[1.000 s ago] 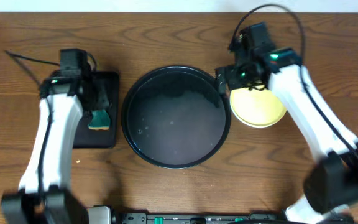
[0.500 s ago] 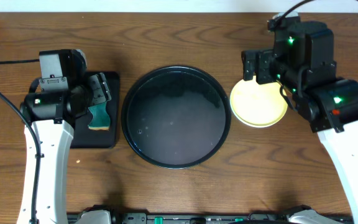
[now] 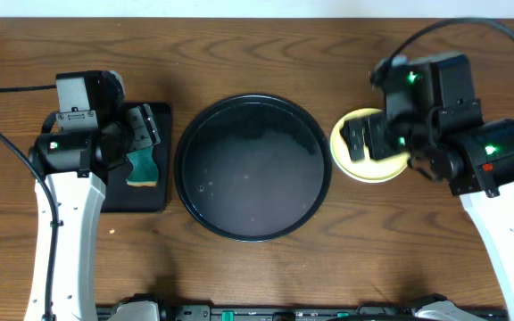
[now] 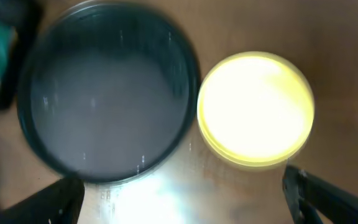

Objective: Clean dirty plates on tray and stack at the side

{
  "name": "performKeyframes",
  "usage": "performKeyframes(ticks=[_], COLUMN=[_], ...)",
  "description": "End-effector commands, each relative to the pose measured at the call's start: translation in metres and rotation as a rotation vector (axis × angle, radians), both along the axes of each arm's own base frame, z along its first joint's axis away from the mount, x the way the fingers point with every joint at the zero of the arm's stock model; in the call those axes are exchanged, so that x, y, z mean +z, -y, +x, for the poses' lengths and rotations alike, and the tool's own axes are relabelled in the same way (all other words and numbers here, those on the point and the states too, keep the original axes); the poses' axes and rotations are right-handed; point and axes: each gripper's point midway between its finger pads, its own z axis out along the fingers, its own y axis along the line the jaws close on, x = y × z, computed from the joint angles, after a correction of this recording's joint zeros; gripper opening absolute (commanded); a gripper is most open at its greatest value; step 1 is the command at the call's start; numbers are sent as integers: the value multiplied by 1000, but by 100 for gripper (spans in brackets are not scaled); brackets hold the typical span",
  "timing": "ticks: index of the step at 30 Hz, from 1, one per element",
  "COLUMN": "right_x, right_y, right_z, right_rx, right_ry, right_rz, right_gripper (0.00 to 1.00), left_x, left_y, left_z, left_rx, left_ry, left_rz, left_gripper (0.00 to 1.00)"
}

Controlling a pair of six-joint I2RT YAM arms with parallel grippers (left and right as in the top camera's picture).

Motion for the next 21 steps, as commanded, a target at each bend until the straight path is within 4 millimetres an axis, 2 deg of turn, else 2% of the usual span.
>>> performKeyframes(ticks=[1, 5, 9, 11, 14, 17, 21], right_x=[-4, -14, -15, -12, -4, 7, 15], right_y=[1, 8, 13, 14, 16, 12, 11], right_z=[-21, -42, -44, -37, -15, 7, 20], right_rx=[39, 39, 29, 18, 1, 76, 133], right_ry=[-64, -162, -162, -125, -28, 128, 360], right_rz=[-16, -47, -74, -84, -94, -111, -114], right_gripper=[99, 99, 99, 99, 99, 99, 99], left_x=[3, 3, 3, 3, 3, 3, 3], left_y=[2, 2, 2, 2, 2, 2, 2], left_z=[1, 1, 1, 1, 1, 1, 1], left_rx=[2, 2, 2, 2, 2, 2, 2], left_ry=[4, 4, 4, 4, 4, 4, 4], left_rz=[-11, -11, -11, -11, -11, -11, -11], left_gripper=[75, 74, 74, 75, 75, 75, 75])
